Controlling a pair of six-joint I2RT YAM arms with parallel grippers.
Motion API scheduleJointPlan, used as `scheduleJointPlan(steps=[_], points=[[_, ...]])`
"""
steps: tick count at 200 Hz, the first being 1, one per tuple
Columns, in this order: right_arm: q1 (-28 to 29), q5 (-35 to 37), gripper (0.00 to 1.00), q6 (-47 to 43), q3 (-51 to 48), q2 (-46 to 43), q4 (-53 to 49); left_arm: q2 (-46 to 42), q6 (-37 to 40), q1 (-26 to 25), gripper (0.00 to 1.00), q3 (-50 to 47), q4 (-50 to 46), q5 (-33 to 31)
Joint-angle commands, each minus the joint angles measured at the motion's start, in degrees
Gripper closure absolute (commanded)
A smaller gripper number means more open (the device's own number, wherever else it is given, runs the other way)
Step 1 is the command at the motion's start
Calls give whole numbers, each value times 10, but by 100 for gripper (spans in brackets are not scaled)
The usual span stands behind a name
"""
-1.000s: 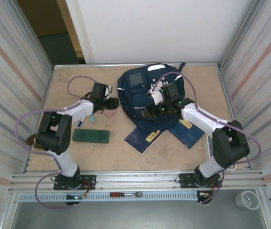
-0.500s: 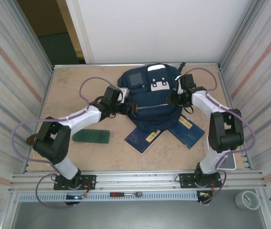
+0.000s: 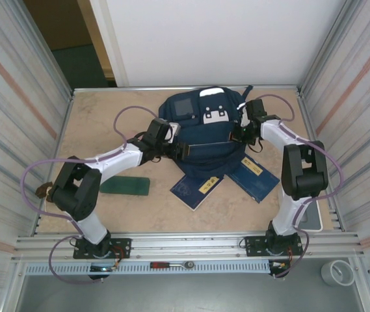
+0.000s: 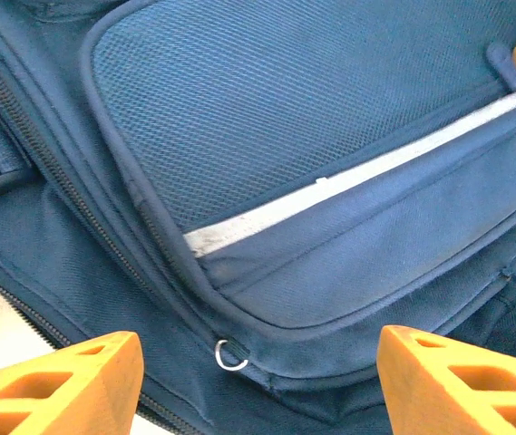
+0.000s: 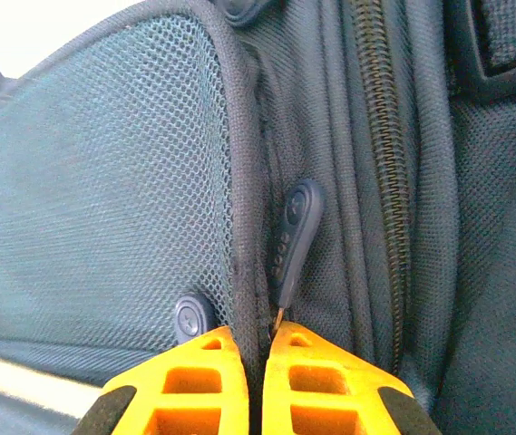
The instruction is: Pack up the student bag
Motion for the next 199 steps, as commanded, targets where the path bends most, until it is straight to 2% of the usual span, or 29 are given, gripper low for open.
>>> scheduleJointPlan(steps=[1, 16, 40, 77, 112, 139, 170, 199], points=[[-21, -157, 100, 99, 5, -91, 93, -61, 79, -3, 29, -1, 7, -14], [-30, -209, 100, 164, 4, -114, 152, -84, 135, -6, 27, 1, 14, -15], [-31, -234, 100, 224, 14, -118, 195, -100, 217, -20, 20, 14, 21, -36], [-30, -269, 100, 309, 14, -92, 272, -60, 305, -44, 14, 75, -13, -64], [-23, -282, 100, 316, 26, -69, 272, -5, 348, -52, 11, 132, -45, -76], [-24, -290, 100, 316, 28, -58, 268, 20, 368, -53, 10, 152, -64, -46], [-26, -304, 100, 298, 49, -28, 243, -4, 362, -54, 6, 132, -52, -33], [-23, -318, 100, 300, 65, -5, 239, -64, 381, -59, 6, 79, -36, -29]])
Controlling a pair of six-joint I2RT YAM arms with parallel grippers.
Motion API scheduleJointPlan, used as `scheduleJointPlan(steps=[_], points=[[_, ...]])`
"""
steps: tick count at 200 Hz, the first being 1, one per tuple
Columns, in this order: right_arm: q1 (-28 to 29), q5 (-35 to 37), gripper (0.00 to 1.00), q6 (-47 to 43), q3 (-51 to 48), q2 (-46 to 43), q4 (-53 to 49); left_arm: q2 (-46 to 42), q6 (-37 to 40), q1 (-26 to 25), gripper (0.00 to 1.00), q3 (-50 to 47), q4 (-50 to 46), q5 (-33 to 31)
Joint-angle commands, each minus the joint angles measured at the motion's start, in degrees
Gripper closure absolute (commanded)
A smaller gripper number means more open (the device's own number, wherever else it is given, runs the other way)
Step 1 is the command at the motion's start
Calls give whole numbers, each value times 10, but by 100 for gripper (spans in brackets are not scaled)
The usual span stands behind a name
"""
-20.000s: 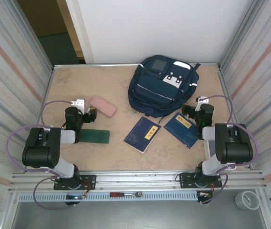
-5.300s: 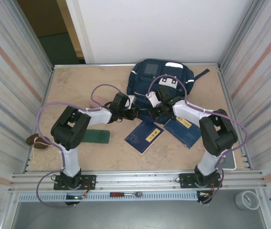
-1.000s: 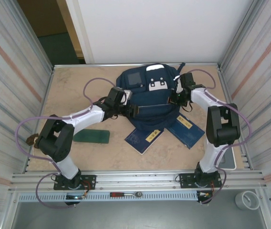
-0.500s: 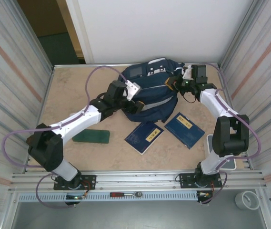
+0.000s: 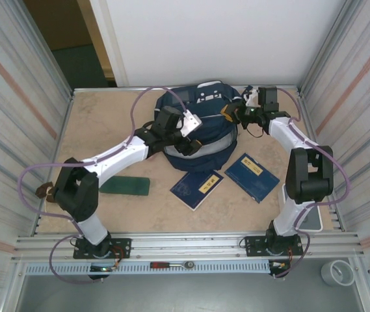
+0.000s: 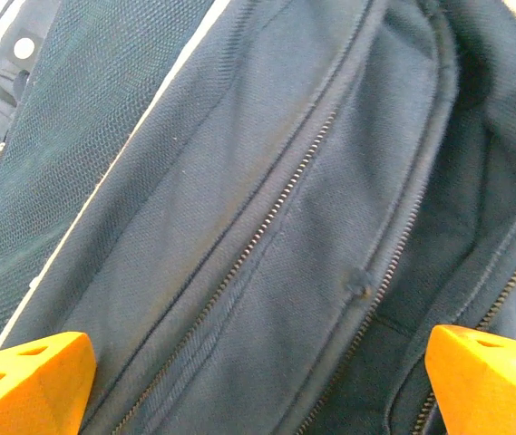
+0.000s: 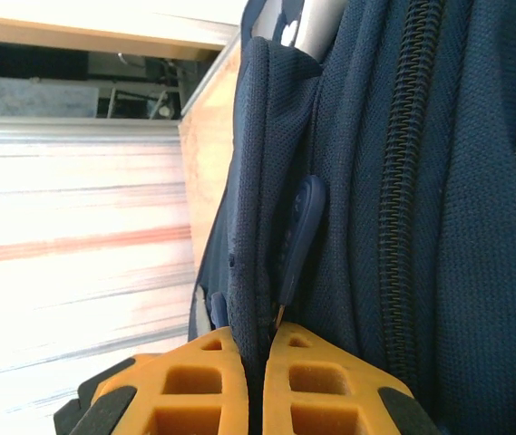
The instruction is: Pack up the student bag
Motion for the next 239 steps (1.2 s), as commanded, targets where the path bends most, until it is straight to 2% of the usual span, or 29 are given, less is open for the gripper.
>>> scheduleJointPlan(steps=[1, 23, 36, 92, 128, 172, 186, 201, 216, 239], points=[[6, -55, 100, 0, 39, 11, 37, -67, 32, -9, 6, -42, 7, 20], [6, -60, 100, 0, 47, 20, 36, -98, 74, -20, 9, -81, 16, 36], [7, -61, 100, 2, 50, 25, 38, -98, 98, -28, 11, -92, 24, 24], [11, -69, 100, 7, 59, 38, 41, -23, 161, -36, 25, -44, 10, -39], [14, -74, 100, 7, 66, 45, 34, 9, 204, -60, 45, -34, 59, -138], [15, -76, 100, 1, 72, 59, 17, -11, 233, -69, 83, -54, 141, -198], [14, -73, 93, -12, 77, 65, -1, -31, 234, -69, 94, -67, 184, -218], [12, -62, 83, -31, 79, 66, -24, -53, 241, -68, 100, -87, 256, -248], [4, -49, 70, -49, 76, 62, -46, -63, 258, -69, 100, -99, 331, -286], [-10, -38, 58, -60, 59, 41, -53, -58, 298, -67, 100, -91, 431, -337]])
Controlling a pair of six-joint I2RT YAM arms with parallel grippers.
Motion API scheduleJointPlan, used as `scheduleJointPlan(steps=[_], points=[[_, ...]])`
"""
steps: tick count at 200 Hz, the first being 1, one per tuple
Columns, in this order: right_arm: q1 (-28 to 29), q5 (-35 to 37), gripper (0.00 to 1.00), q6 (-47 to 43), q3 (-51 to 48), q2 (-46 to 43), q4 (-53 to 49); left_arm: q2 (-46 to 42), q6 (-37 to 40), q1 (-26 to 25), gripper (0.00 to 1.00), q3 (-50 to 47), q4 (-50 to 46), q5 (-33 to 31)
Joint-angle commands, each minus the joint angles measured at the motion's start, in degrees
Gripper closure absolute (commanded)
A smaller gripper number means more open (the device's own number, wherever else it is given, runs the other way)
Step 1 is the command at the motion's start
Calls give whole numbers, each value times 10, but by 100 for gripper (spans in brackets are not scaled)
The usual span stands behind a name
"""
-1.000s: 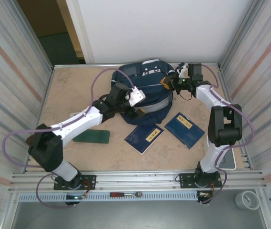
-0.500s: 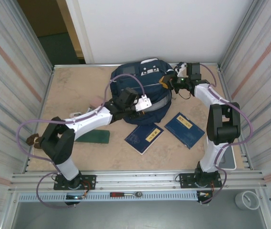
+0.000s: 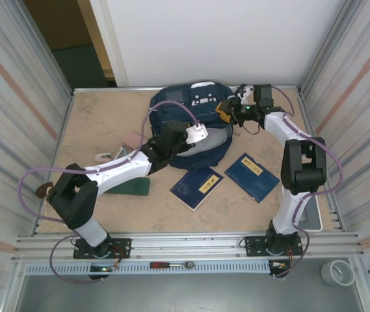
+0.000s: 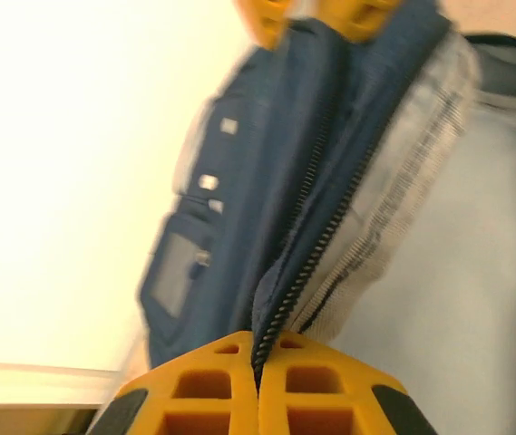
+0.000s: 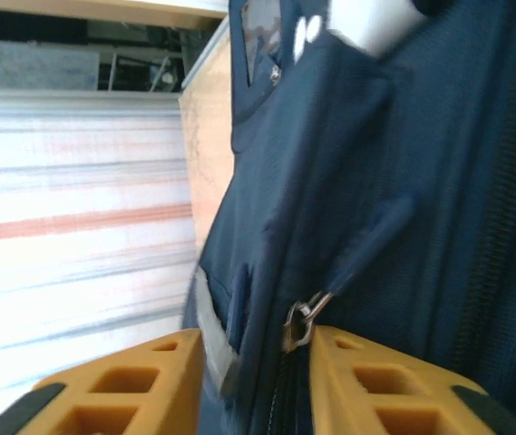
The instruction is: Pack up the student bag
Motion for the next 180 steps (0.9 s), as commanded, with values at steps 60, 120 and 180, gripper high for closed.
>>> scheduleJointPlan(steps=[60, 120, 180], points=[[-41, 31, 45, -86, -75, -145, -48, 32, -7, 32, 100, 92, 191, -117], [-13, 207, 31, -162, -258, -308, -156, 13, -305, 36, 90, -21, 30, -31], [155, 316, 21, -81, -406, -403, -157, -134, -531, 8, 24, -172, -128, 112]])
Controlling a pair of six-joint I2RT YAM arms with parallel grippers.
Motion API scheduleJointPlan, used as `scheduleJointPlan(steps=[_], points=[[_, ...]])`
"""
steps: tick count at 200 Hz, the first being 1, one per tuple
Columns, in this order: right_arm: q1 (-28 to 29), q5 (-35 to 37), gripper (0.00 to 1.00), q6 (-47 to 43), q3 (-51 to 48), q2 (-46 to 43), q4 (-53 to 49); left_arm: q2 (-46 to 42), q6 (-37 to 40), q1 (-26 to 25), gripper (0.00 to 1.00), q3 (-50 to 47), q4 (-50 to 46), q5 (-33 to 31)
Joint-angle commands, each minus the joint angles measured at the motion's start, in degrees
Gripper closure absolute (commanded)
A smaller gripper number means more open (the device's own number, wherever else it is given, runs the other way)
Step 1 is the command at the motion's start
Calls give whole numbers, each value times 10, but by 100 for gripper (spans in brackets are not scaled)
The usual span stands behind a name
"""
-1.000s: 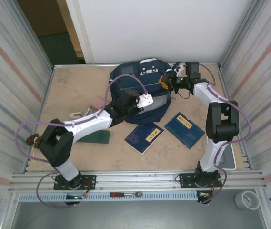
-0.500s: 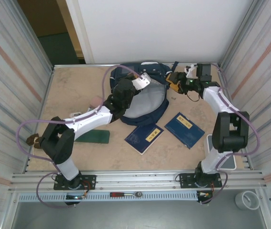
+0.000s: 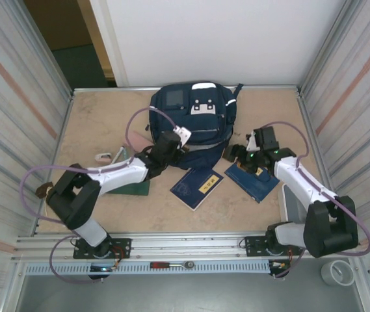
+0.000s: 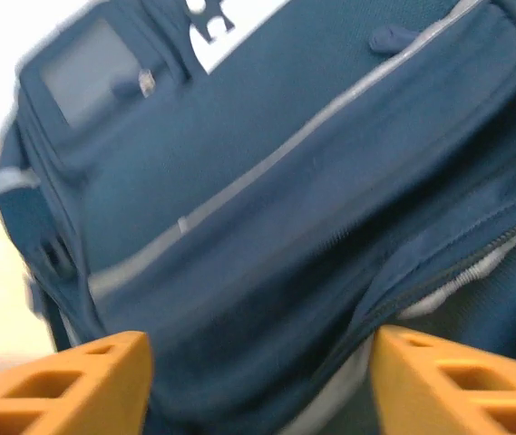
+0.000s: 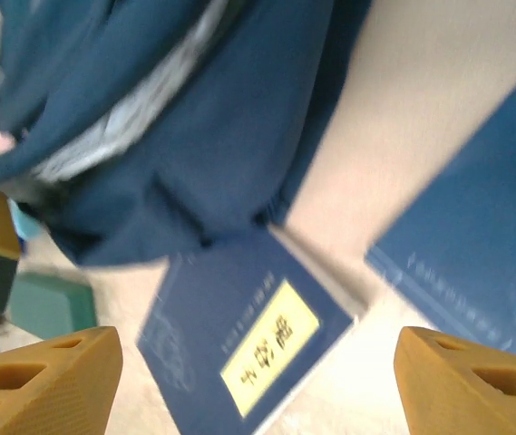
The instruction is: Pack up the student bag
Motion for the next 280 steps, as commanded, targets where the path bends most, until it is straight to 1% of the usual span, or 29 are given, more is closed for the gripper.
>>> scheduleJointPlan(steps=[1, 20, 33, 48, 74, 89, 120, 164, 182, 196, 224, 239, 250, 256, 270, 280], points=[[66, 65, 21, 51, -41, -43, 3, -102, -154, -7, 24, -55, -67, 93], [120, 86, 19, 102, -82, -51, 45, -132, -239, 1, 21, -108, -100, 181], [155, 103, 19, 133, -101, -46, 70, -134, -278, 1, 20, -138, -98, 237], [193, 125, 19, 160, -112, -35, 91, -124, -308, -1, 19, -165, -72, 273], [243, 158, 19, 195, -129, -15, 137, -86, -319, -3, 19, -161, -61, 289], [258, 167, 20, 210, -135, -1, 164, -62, -316, -7, 19, -149, -67, 287], [277, 189, 21, 229, -138, 32, 199, -30, -319, -23, 19, -151, -57, 267], [294, 212, 27, 254, -143, 75, 241, -6, -325, -56, 22, -154, -35, 290], [303, 223, 34, 264, -147, 86, 255, -14, -333, -70, 25, -159, -29, 296], [312, 241, 43, 270, -151, 87, 257, -26, -341, -84, 27, -164, -26, 302], [321, 275, 73, 272, -166, 75, 263, -46, -357, -110, 28, -176, -13, 322], [321, 280, 87, 261, -168, 67, 262, -50, -369, -112, 28, -186, 3, 345], [321, 282, 97, 245, -162, 59, 241, -56, -374, -113, 28, -191, 4, 347], [320, 284, 100, 234, -157, 54, 225, -63, -375, -112, 28, -192, -1, 342], [319, 281, 100, 198, -150, 32, 185, -85, -373, -112, 26, -191, -25, 314], [315, 265, 100, 165, -149, 8, 155, -106, -369, -111, 25, -186, -50, 284]])
